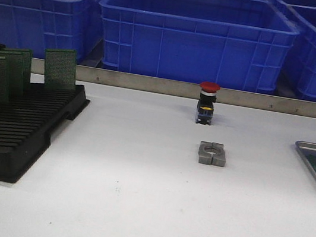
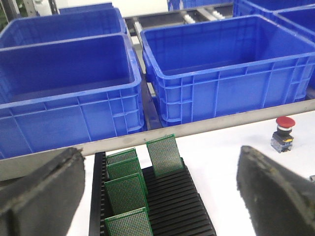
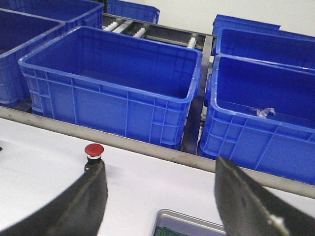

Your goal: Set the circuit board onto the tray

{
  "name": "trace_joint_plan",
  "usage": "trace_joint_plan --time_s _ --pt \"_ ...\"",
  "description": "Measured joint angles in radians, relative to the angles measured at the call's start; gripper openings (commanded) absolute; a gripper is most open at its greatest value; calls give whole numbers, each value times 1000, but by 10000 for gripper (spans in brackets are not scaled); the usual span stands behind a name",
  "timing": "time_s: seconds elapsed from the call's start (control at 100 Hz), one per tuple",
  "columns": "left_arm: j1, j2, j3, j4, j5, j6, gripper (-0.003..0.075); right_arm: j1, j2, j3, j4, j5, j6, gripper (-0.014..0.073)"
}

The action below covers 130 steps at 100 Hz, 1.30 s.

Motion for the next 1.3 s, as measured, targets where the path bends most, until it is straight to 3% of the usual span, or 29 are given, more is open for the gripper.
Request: trace_joint_plan --time_s 0.26,0.54,0.69,0.81,0.92,1.04,1.3 --pt "0 -152 84 -1 -5 0 587 0 -202 137 53 0 5 472" --pt "0 -160 90 -1 -5 0 587 0 -228 168 111 0 14 332" --pt "0 -160 92 -1 -6 0 578 0 -228 168 113 0 14 209" --pt "0 -160 92 -1 -8 0 450 0 -228 168 113 0 14 65" --pt "0 -160 92 -1 -10 0 227 0 -228 168 113 0 14 -66" --pt "0 -160 92 -1 -12 0 -21 0 -228 168 113 0 14 -67" --pt "0 -160 92 -1 -12 0 -18 0 -228 168 113 0 14 -67"
